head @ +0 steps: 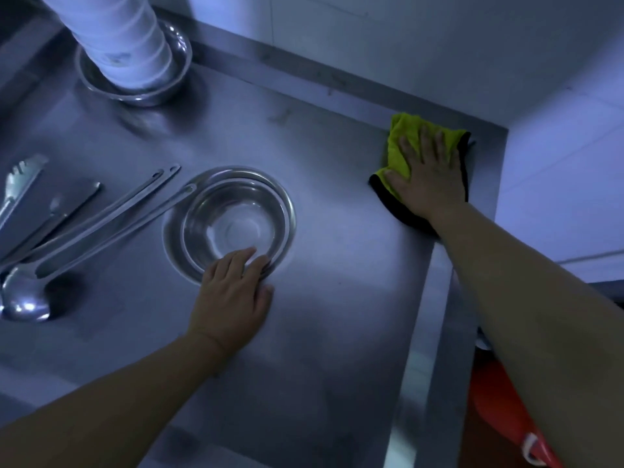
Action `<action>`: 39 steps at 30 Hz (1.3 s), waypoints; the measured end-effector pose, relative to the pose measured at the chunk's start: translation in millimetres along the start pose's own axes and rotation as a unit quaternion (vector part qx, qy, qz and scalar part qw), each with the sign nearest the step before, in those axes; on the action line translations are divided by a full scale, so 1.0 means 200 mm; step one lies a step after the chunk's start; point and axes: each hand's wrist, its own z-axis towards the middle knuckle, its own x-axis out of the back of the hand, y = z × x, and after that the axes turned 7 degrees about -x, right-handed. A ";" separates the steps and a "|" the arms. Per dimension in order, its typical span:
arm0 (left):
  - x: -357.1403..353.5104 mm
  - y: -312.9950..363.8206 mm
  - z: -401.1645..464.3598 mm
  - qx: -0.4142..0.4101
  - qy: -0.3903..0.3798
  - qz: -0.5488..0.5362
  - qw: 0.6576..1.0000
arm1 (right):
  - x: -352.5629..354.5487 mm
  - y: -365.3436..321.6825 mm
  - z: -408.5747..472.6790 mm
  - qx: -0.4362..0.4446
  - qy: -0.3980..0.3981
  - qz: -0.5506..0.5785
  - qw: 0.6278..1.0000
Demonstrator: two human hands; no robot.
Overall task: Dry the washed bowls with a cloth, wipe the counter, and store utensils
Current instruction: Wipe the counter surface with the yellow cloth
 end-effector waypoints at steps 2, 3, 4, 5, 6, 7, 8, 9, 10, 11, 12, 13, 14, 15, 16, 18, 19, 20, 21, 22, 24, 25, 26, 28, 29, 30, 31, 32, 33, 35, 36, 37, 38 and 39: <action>0.00 0.01 0.00 0.000 0.009 -0.004 1.000 | 0.00 0.02 -0.06 -0.027 0.002 -0.025 0.999; 0.00 0.01 -0.01 0.000 0.012 -0.005 1.000 | -0.01 0.03 -0.09 -0.043 0.006 -0.037 0.998; 0.00 0.02 -0.01 -0.001 0.013 -0.006 1.000 | -0.01 0.05 -0.14 -0.058 0.008 -0.049 0.997; 0.00 0.01 -0.01 0.003 0.014 -0.007 1.000 | -0.02 0.06 -0.18 -0.069 0.007 -0.058 0.996; 0.00 0.01 -0.01 0.004 0.016 -0.010 1.000 | -0.02 0.07 -0.23 -0.079 0.005 -0.063 0.995; -0.01 0.01 -0.02 0.002 0.019 -0.011 1.000 | -0.02 0.08 -0.29 -0.089 0.003 -0.066 0.994; -0.01 0.01 -0.02 0.000 0.024 -0.012 1.000 | -0.03 0.09 -0.36 -0.094 0.004 -0.064 0.993; -0.02 0.01 -0.03 -0.004 0.031 -0.012 0.999 | -0.04 0.10 -0.43 -0.096 0.008 -0.058 0.994; -0.02 0.01 -0.03 -0.006 0.039 -0.013 0.999 | -0.04 0.09 -0.51 -0.096 0.015 -0.048 0.994; -0.02 0.01 -0.04 -0.008 0.045 -0.017 0.999 | -0.06 0.08 -0.61 -0.095 0.025 -0.036 0.994; -0.01 0.01 -0.04 -0.011 0.051 -0.022 0.998 | -0.07 0.06 -0.71 -0.094 0.035 -0.025 0.995; -0.01 0.00 -0.05 -0.016 0.057 -0.025 0.998 | -0.08 0.03 -0.81 -0.091 0.041 -0.017 0.995; -0.01 0.00 -0.06 -0.026 0.061 -0.025 0.998 | -0.10 0.01 -0.93 -0.090 0.041 -0.013 0.995; 0.00 0.00 -0.07 -0.037 0.064 -0.022 0.997 | -0.11 -0.02 -1.05 -0.090 0.037 -0.012 0.995; 0.01 0.00 -0.08 -0.048 0.067 -0.020 0.996 | -0.13 -0.04 -1.17 -0.088 0.031 -0.013 0.996; 0.03 0.00 -0.11 -0.068 0.073 -0.020 0.995 | -0.15 -0.10 -1.43 -0.084 0.012 -0.011 0.996; 0.05 -0.01 -0.12 -0.079 0.076 -0.025 0.994 | -0.16 -0.13 -1.55 -0.082 0.003 -0.007 0.997; 0.06 -0.01 -0.14 -0.090 0.078 -0.034 0.992 | -0.17 -0.16 -1.67 -0.082 -0.006 -0.006 0.997; 0.09 -0.03 -0.16 -0.100 0.080 -0.044 0.991 | -0.18 -0.19 -1.79 -0.081 -0.019 -0.007 0.996; 0.11 -0.05 -0.20 -0.107 0.081 -0.055 0.989 | -0.19 -0.22 -1.90 -0.082 -0.033 -0.007 0.996; 0.17 -0.11 -0.30 -0.109 0.086 -0.080 0.987 | -0.20 -0.28 -2.09 -0.087 -0.054 0.003 0.995; 0.21 -0.16 -0.37 -0.105 0.087 -0.093 0.986 | -0.20 -0.31 -2.16 -0.096 -0.058 0.013 0.994; 0.24 -0.21 -0.43 -0.101 0.088 -0.105 0.985 | -0.20 -0.35 -2.22 -0.108 -0.061 0.026 0.992; 0.30 -0.33 -0.57 -0.092 0.086 -0.124 0.984 | -0.19 -0.46 -2.32 -0.132 -0.063 0.057 0.988; 0.34 -0.40 -0.64 -0.091 0.086 -0.132 0.983 | -0.19 -0.52 -2.36 -0.141 -0.057 0.073 0.986; 0.37 -0.48 -0.71 -0.091 0.088 -0.141 0.982 | -0.18 -0.60 -2.39 -0.147 -0.045 0.091 0.984; 0.41 -0.55 -0.78 -0.091 0.092 -0.151 0.980 | -0.18 -0.68 -2.42 -0.149 -0.031 0.109 0.982; 0.44 -0.62 -0.85 -0.088 0.097 -0.158 0.979 | -0.17 -0.77 -2.44 -0.148 -0.018 0.122 0.981; 0.48 -0.69 -0.91 -0.082 0.102 -0.165 0.978 | -0.16 -0.87 -2.45 -0.145 -0.005 0.130 0.981; 0.55 -0.82 -1.02 -0.069 0.116 -0.172 0.976 | -0.15 -1.09 -2.43 -0.143 0.021 0.139 0.980; 0.58 -0.89 -1.07 -0.058 0.123 -0.178 0.975 | -0.13 -1.20 -2.41 -0.141 0.031 0.143 0.979; 0.61 -0.95 -1.11 -0.044 0.127 -0.184 0.974 | -0.12 -1.30 -2.37 -0.137 0.038 0.145 0.979; 0.64 -1.02 -1.15 -0.029 0.129 -0.190 0.973 | -0.11 -1.41 -2.34 -0.131 0.039 0.146 0.980; 0.66 -1.08 -1.18 -0.014 0.133 -0.196 0.971 | -0.10 -1.51 -2.31 -0.121 0.037 0.147 0.981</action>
